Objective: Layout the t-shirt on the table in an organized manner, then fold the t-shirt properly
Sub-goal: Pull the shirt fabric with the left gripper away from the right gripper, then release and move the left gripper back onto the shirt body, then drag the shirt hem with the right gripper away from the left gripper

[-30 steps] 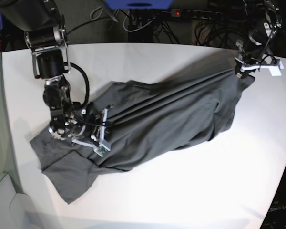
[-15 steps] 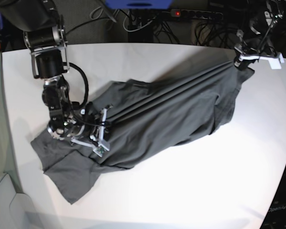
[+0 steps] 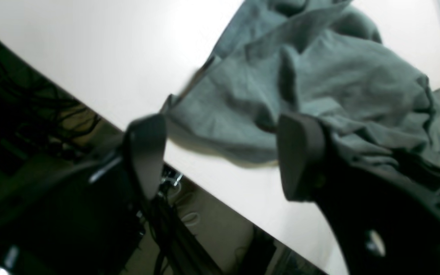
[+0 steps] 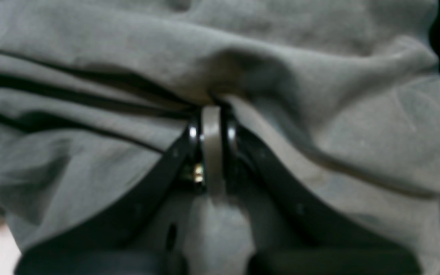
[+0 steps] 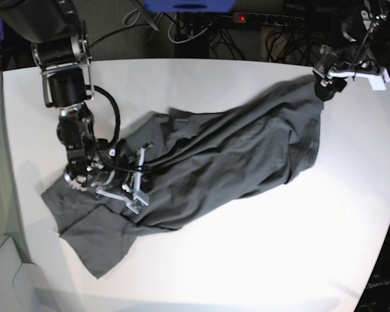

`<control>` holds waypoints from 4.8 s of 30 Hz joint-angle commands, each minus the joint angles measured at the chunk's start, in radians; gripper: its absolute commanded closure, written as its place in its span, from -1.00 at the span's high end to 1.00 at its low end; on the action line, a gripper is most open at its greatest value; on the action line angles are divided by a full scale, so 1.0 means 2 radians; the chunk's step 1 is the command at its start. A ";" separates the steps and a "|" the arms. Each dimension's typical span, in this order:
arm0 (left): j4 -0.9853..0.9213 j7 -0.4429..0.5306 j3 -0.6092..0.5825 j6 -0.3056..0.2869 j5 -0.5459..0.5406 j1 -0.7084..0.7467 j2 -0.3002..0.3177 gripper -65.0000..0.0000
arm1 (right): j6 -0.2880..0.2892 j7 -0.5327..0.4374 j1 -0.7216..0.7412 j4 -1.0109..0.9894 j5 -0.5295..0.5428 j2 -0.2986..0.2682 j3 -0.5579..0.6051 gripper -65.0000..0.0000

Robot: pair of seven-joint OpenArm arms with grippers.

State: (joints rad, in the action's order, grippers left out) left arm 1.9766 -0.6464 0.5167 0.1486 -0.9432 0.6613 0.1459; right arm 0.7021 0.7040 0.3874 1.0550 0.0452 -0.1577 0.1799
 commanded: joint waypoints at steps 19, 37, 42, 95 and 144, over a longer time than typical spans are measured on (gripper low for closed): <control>-0.118 -0.113 0.024 -0.016 0.010 -0.331 -0.018 0.39 | -0.002 0.075 0.082 0.018 -0.011 0.039 -0.001 -0.99; -0.336 0.011 -0.184 -0.015 0.018 -0.418 -0.017 0.39 | -0.002 0.020 0.078 -0.055 -0.012 0.050 0.044 -0.99; -0.342 0.011 -0.206 -0.015 0.018 -0.415 -0.017 0.39 | -0.002 0.020 0.068 -0.054 -0.012 0.029 0.043 -0.99; -0.352 0.005 -0.204 -0.019 0.110 -0.347 0.049 0.39 | -0.002 -0.254 0.210 -0.231 -0.137 0.043 0.091 0.10; -0.306 -0.075 -0.202 -0.020 0.110 -0.309 0.123 0.39 | -0.121 -0.355 0.162 -0.232 -0.136 0.054 0.090 0.10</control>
State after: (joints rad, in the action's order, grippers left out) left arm 1.3689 -0.7334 0.1143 0.0830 -0.7296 0.0353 0.3851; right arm 0.4660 0.0216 0.6777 0.5758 -0.2390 -0.0525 0.3645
